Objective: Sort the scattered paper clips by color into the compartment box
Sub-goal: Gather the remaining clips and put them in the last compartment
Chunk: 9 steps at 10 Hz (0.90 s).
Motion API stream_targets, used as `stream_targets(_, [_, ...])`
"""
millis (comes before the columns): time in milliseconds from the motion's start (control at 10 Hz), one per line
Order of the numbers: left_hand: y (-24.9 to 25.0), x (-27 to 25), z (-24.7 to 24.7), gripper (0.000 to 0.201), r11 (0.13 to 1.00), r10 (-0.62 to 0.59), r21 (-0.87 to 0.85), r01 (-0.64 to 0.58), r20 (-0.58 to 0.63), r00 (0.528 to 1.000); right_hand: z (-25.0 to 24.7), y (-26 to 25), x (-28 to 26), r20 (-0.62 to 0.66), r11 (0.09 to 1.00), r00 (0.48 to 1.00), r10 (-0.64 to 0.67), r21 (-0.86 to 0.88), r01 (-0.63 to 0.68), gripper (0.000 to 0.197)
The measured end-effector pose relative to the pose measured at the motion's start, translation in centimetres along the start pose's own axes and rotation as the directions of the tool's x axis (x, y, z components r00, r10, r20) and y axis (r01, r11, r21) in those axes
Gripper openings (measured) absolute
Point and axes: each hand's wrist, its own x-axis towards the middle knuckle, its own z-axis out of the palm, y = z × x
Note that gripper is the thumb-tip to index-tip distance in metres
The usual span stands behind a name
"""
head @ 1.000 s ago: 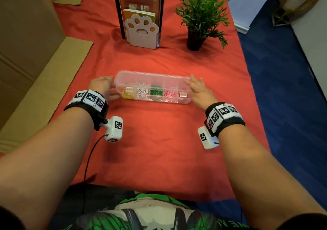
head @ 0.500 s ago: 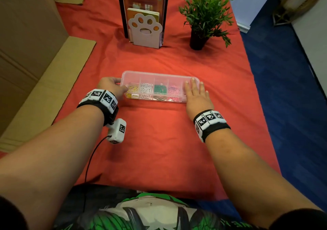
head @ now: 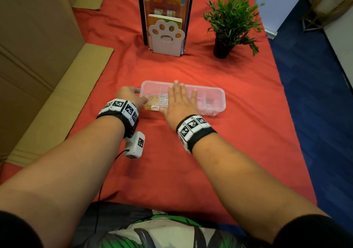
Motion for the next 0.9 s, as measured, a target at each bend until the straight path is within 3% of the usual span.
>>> stream_targets(500, [-0.1, 0.2, 0.0, 0.032, 0.995, 0.046, 0.086, -0.046, -0.001, 0.999, 2.1, -2.8, 2.1, -0.009, 0.996, 0.999, 0.045, -0.074, -0.045, 0.064])
stream_targets(700, [0.4, -1.3, -0.8, 0.04, 0.983, 0.106, 0.144, -0.11, 0.04, 0.994, -1.4, -1.6, -0.3, -0.006, 0.99, 0.992, -0.122, 0.067, 0.123, 0.068])
stream_targets(800, [0.7, -1.8, -1.4, 0.051, 0.992, 0.109, 0.065, -0.112, 0.042, 0.993, -4.3, 0.0, -3.3, 0.03, 0.963, 0.986, -0.167, 0.221, 0.156, 0.054])
stream_targets(900, [-0.5, -3.8, -2.7, 0.053, 0.991, 0.135, -0.013, -0.135, 0.035, 0.99, -5.7, 2.9, -8.5, 0.153, 0.919, 0.979, -0.138, 0.389, 0.069, 0.032])
